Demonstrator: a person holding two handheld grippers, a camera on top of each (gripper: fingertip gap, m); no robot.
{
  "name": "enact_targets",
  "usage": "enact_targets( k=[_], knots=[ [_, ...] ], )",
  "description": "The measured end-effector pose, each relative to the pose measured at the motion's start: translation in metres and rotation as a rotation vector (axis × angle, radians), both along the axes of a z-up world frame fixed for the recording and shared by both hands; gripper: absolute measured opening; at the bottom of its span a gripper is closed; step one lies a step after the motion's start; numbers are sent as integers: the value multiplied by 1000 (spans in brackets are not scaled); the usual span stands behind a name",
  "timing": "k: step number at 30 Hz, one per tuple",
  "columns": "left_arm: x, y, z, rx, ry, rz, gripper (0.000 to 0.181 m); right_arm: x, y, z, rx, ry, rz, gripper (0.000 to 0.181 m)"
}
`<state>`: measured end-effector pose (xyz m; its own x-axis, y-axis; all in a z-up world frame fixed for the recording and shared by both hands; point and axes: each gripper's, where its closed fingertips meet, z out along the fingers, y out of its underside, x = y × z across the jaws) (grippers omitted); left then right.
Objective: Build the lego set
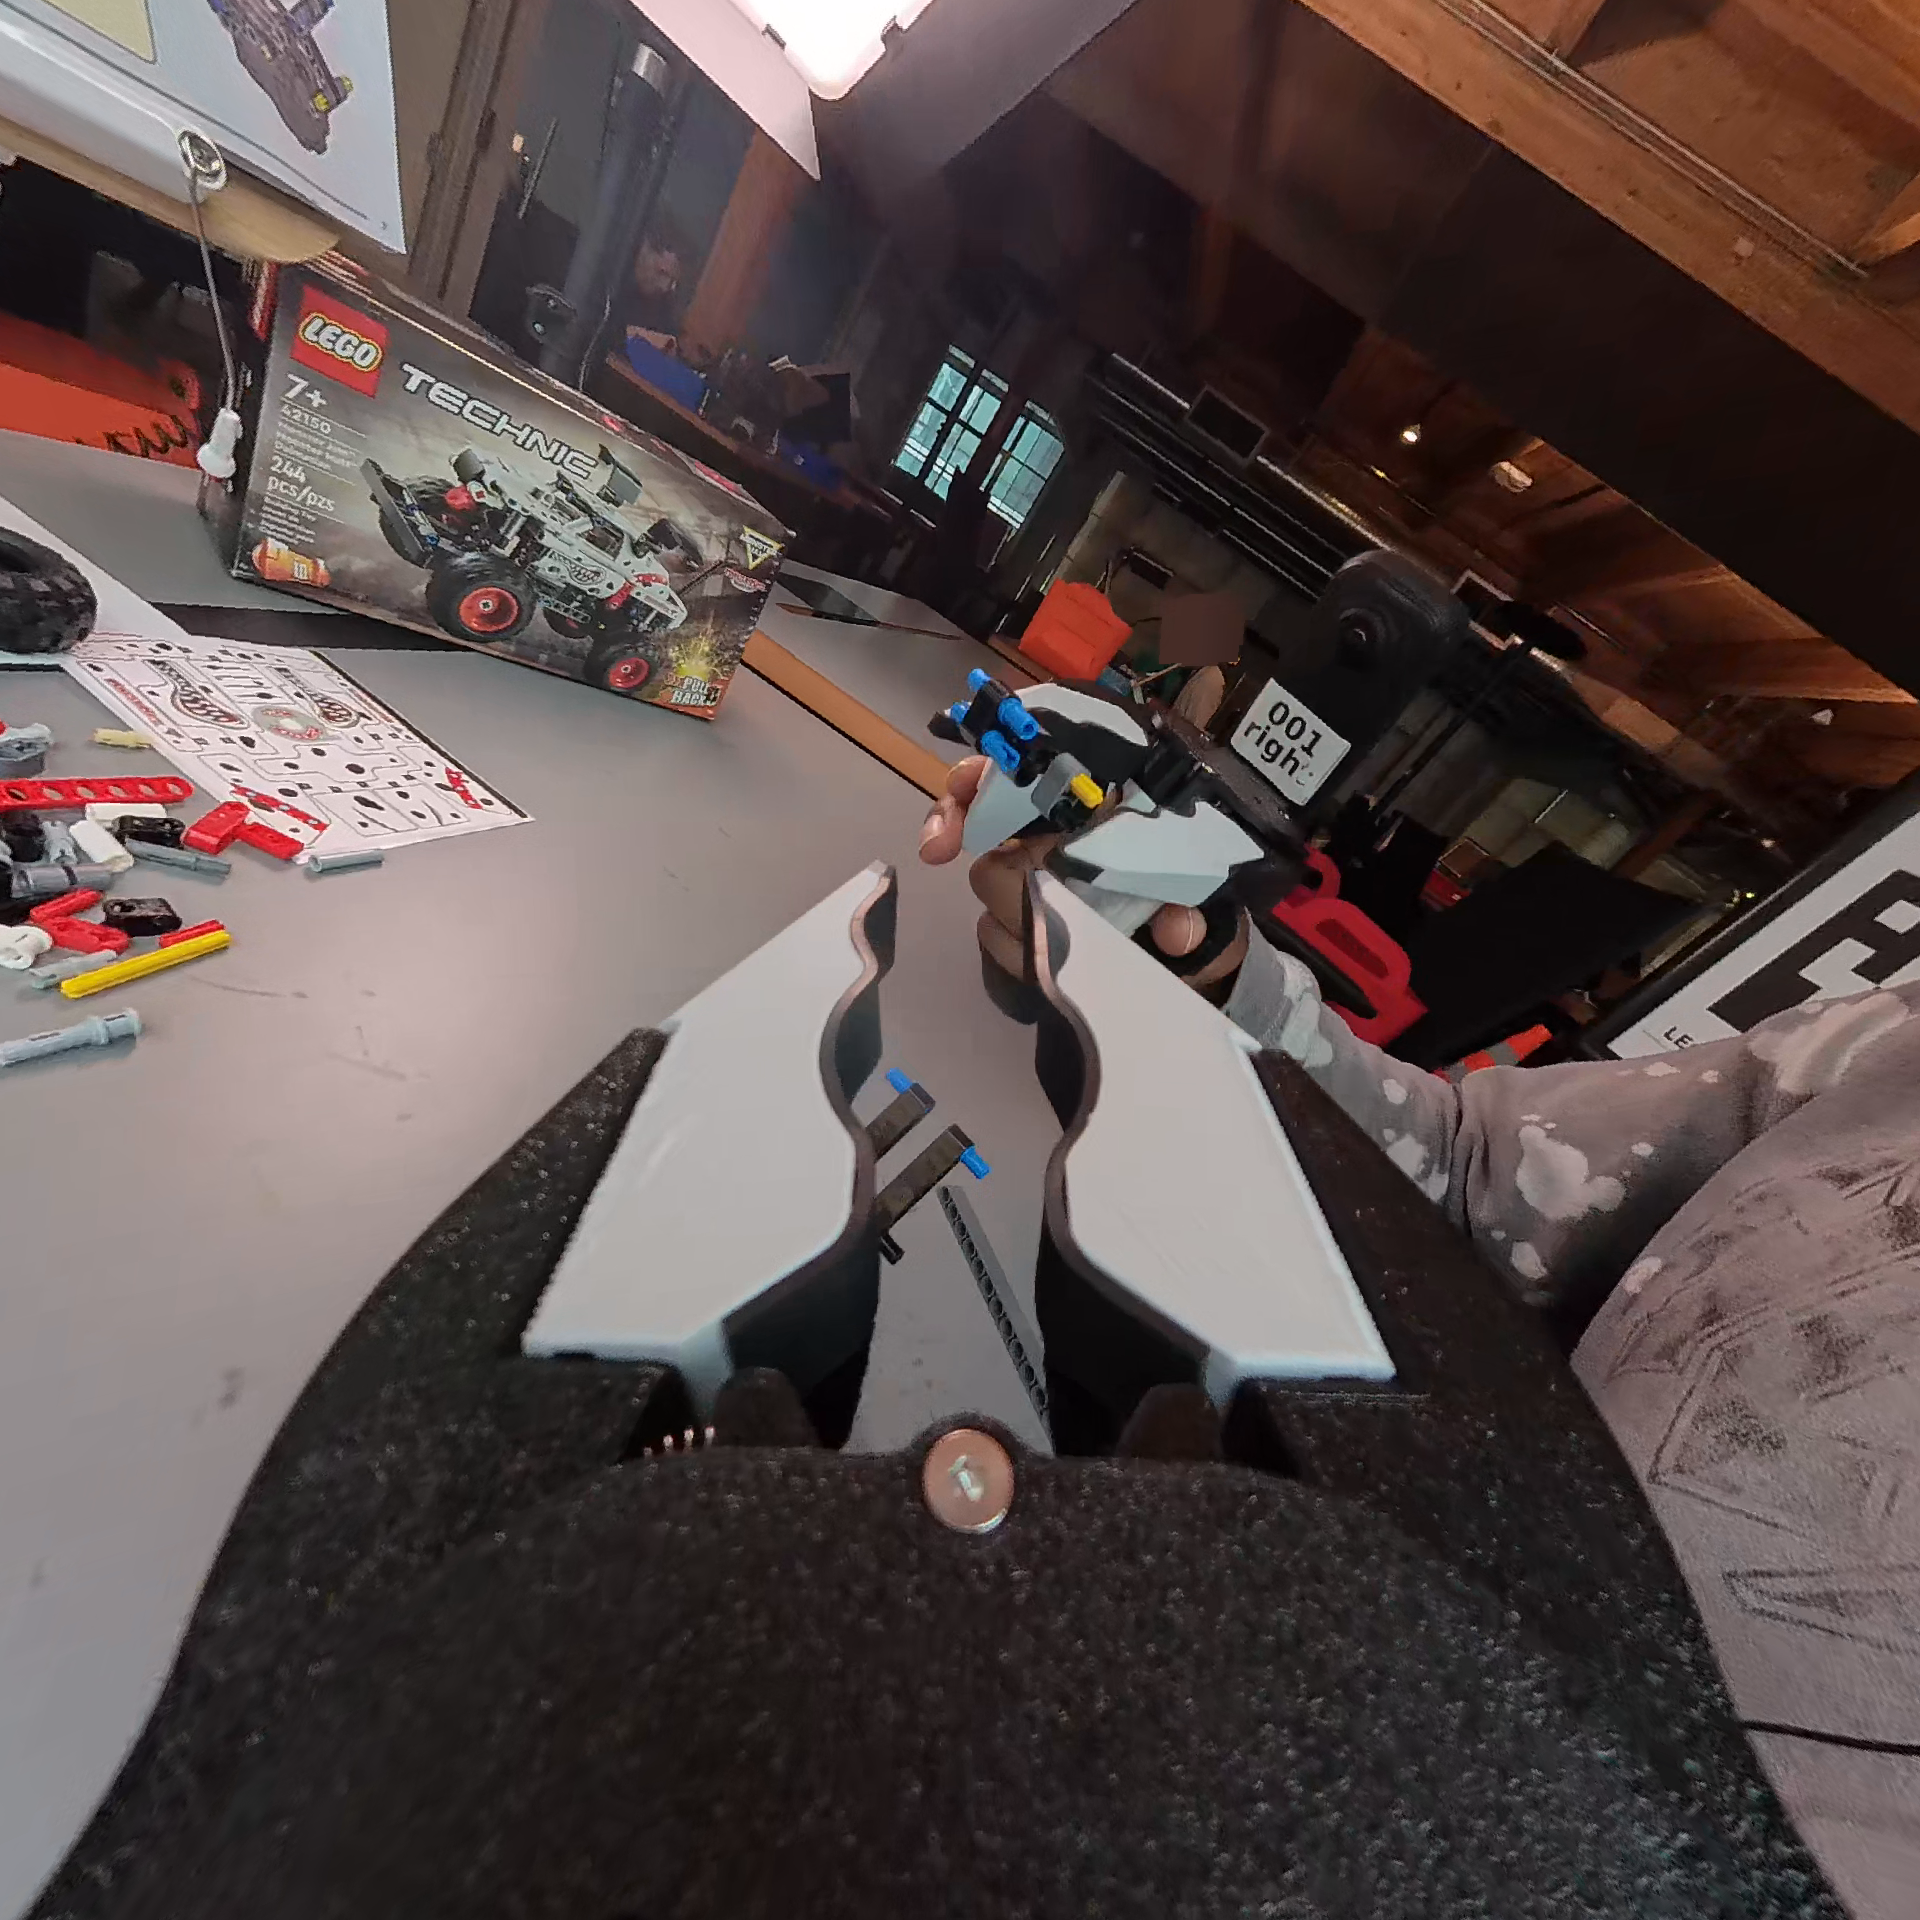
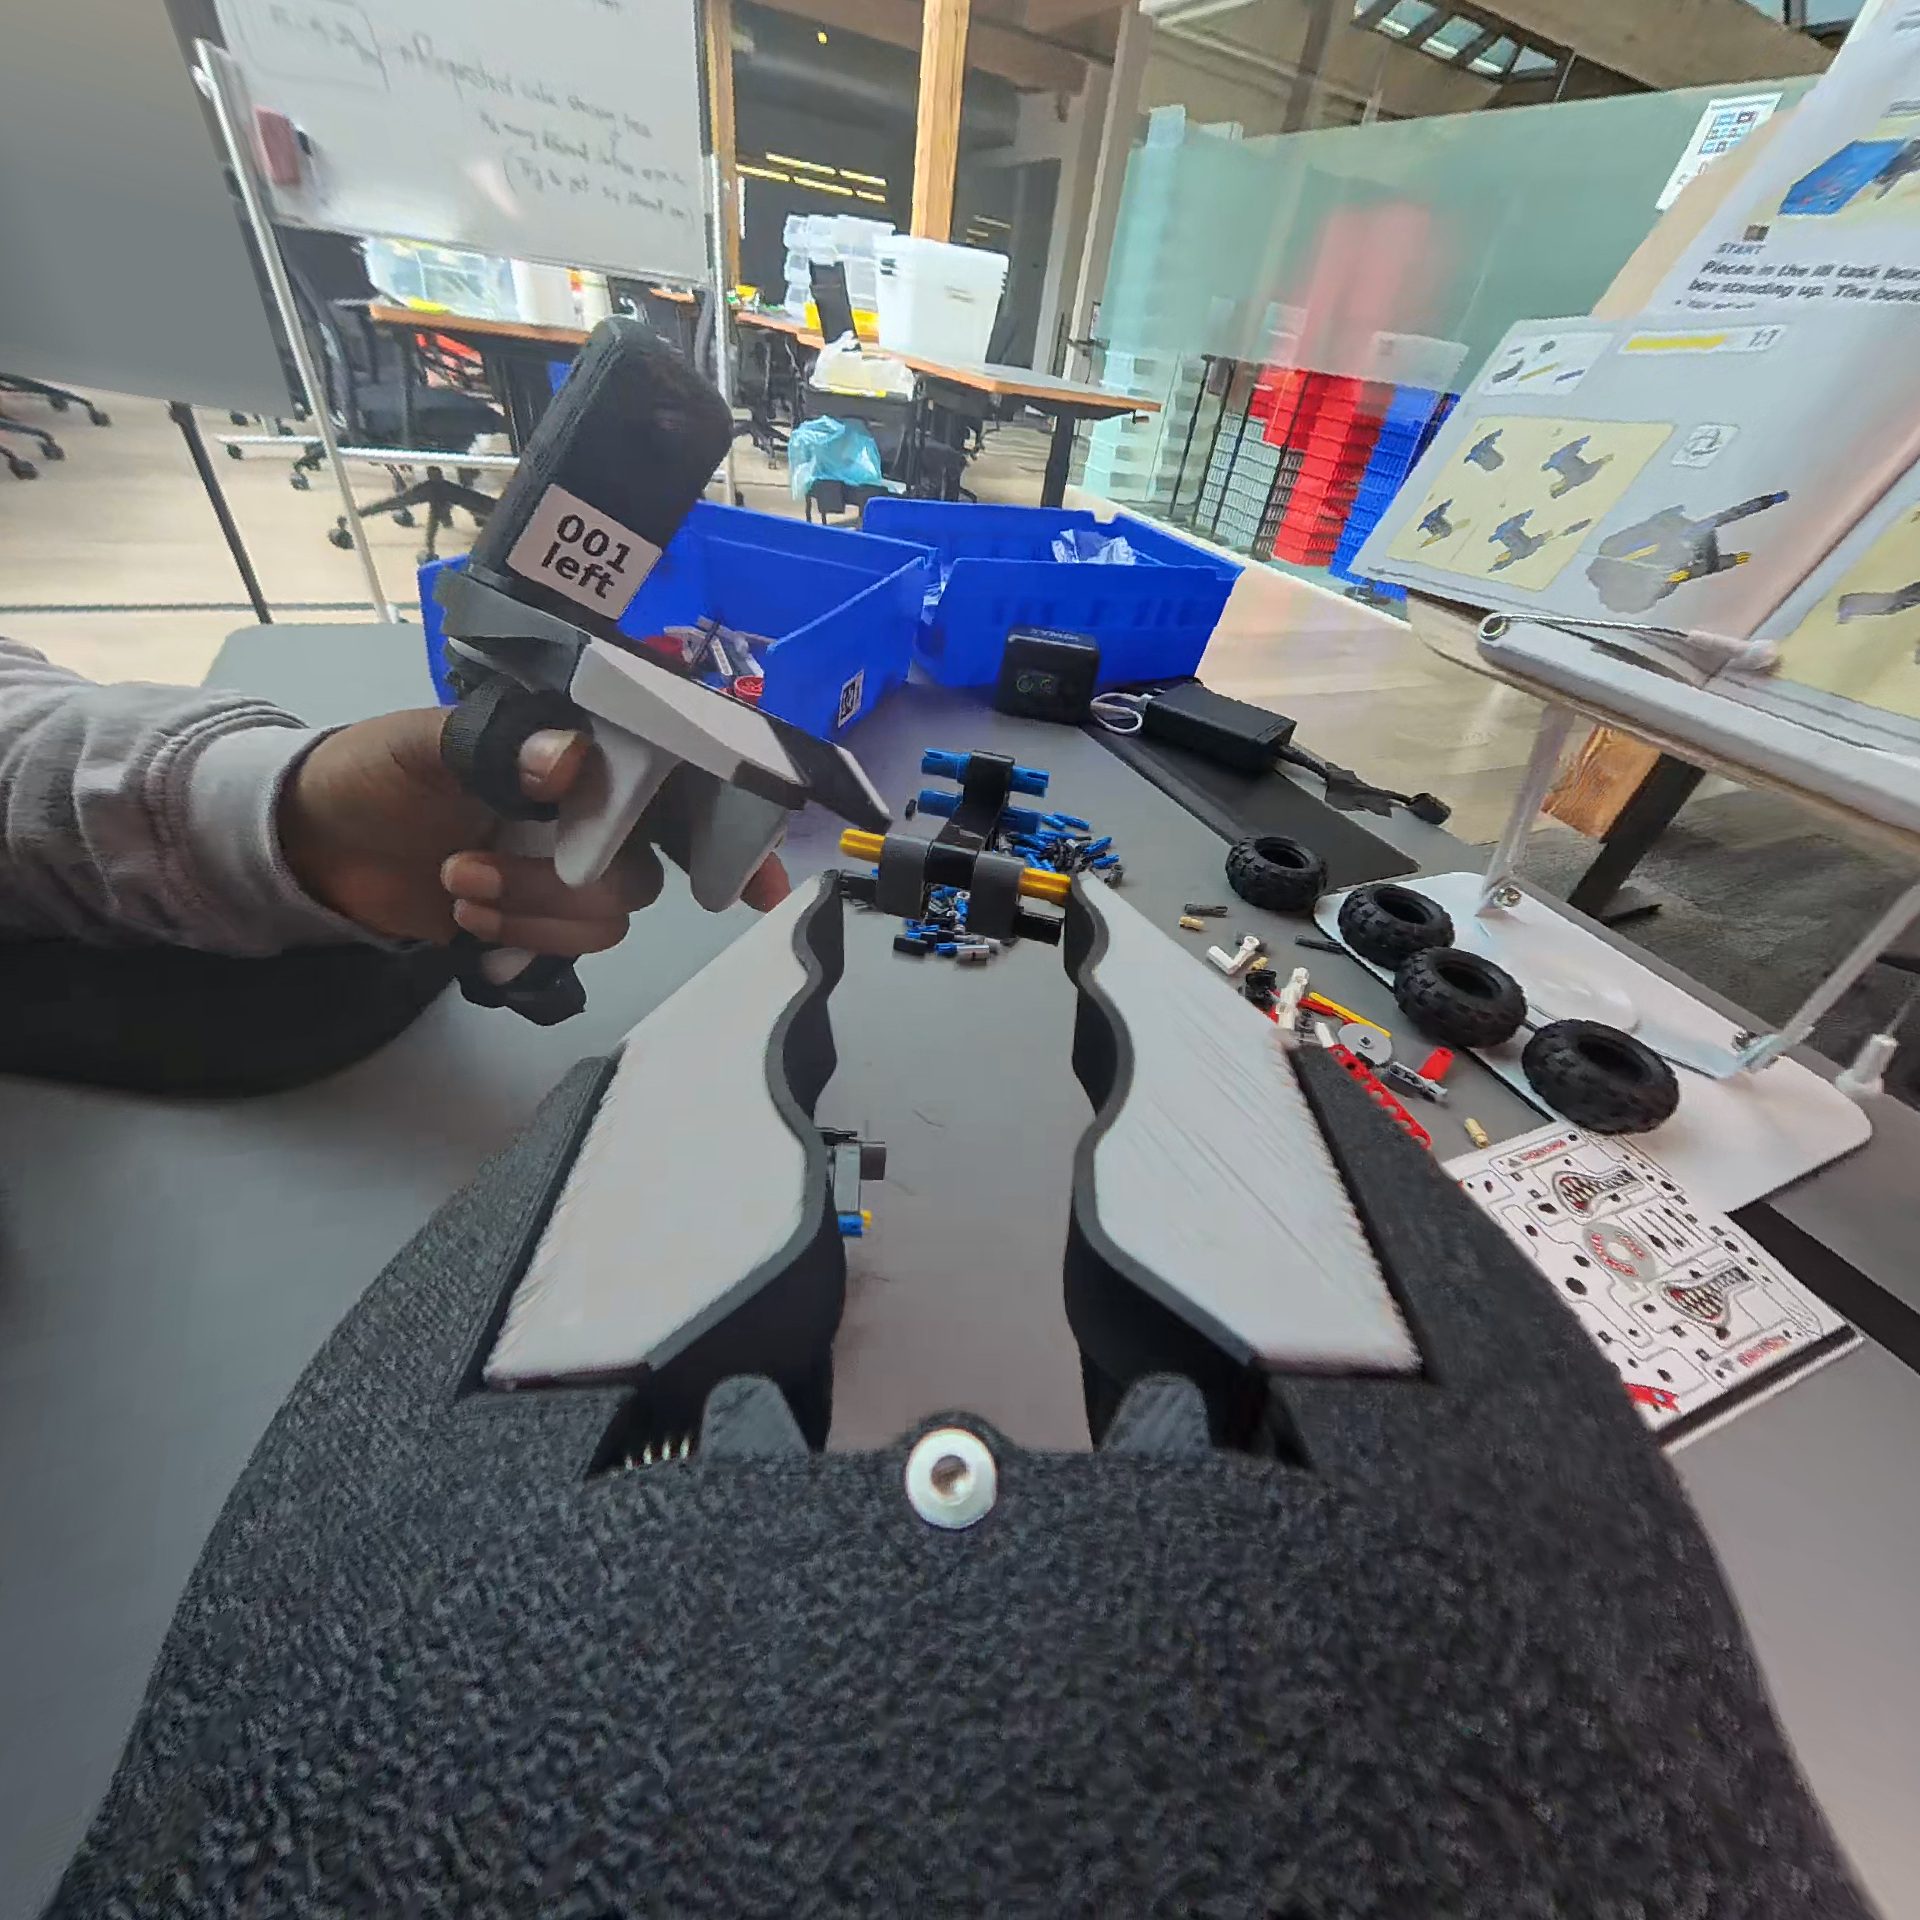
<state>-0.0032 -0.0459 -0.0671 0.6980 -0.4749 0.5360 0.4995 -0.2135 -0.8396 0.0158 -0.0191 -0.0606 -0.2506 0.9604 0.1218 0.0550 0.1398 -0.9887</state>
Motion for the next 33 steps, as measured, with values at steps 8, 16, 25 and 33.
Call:
enact_targets(
  k=[8, 16, 25, 33],
  knots=[
    [10, 1, -33, -69, 209, -92, 31, 30, 25, -18, -61, -27, 87, 42],
    [10, 4, -53, -102, 326, -94, 42, 30, 22, -52, -39, -118, 142, 43],
    [4, 5, -56, -107, 313, -98, 43, 29, 21, -67, -20, -153, 155, 43],
    [7, 2, -71, -136, 454, -137, 53, 28, 19, -84, 30, -208, 160, 43]
  ],
)
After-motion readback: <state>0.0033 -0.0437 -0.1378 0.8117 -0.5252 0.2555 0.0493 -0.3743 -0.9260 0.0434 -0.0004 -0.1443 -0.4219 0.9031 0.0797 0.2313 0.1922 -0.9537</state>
